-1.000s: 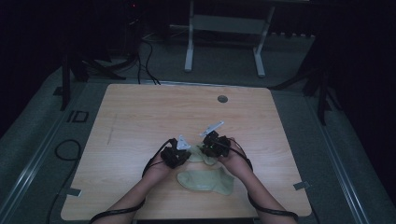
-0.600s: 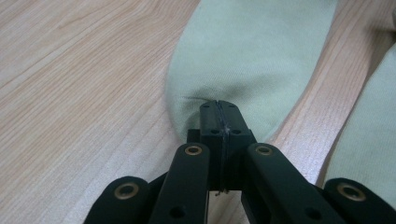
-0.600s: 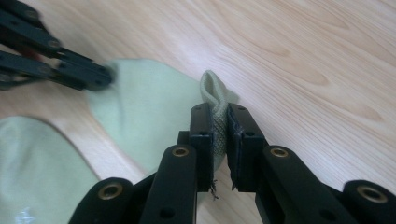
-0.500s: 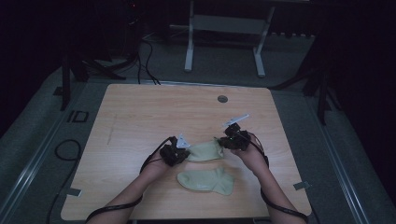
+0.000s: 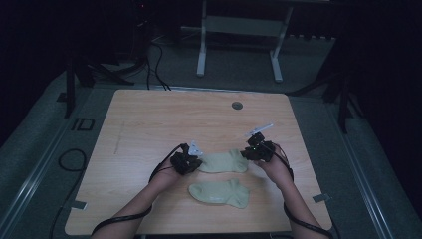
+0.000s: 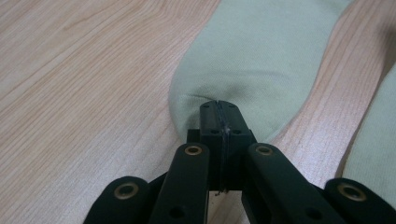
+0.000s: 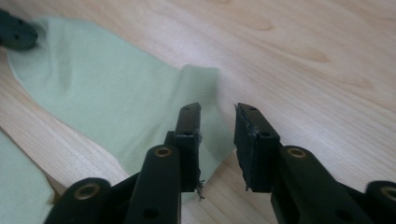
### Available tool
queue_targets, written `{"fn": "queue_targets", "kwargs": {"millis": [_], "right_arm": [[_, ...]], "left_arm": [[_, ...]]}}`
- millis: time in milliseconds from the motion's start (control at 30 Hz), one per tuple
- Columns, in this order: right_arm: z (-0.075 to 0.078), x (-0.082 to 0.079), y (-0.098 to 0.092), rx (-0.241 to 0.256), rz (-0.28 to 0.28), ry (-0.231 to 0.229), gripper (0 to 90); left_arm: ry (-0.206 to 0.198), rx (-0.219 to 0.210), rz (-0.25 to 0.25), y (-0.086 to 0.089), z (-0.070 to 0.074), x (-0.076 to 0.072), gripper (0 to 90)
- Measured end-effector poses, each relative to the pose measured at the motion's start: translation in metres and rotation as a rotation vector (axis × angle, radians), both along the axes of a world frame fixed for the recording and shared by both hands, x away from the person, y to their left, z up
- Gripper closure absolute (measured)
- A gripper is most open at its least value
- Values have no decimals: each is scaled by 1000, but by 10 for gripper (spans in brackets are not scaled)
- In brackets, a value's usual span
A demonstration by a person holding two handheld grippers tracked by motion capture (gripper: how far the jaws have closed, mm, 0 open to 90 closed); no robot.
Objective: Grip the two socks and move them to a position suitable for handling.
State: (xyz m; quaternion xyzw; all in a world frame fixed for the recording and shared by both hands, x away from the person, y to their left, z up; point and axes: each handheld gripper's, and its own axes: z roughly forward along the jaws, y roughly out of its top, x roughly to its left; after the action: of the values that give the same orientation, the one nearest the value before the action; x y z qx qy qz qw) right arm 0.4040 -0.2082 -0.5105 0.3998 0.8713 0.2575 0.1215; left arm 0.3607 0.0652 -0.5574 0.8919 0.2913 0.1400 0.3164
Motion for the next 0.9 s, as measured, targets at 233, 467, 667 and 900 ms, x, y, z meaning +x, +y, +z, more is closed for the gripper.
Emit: {"fn": "queue_targets", "kwargs": {"millis": [233, 467, 667, 900], "right_arm": [[13, -5, -4, 50, 21, -54, 779], [0, -8, 25, 38, 82, -55, 849], [-20, -4, 43, -10, 104, -42, 849], [-33, -1, 40, -37, 83, -28, 848]], "left_arm": [[-12, -41, 38, 3, 11, -1, 867], [-12, -26, 11, -15, 15, 0, 893], [18, -30, 20, -14, 0, 8, 893], [26, -47, 53, -1, -1, 11, 891]]}}
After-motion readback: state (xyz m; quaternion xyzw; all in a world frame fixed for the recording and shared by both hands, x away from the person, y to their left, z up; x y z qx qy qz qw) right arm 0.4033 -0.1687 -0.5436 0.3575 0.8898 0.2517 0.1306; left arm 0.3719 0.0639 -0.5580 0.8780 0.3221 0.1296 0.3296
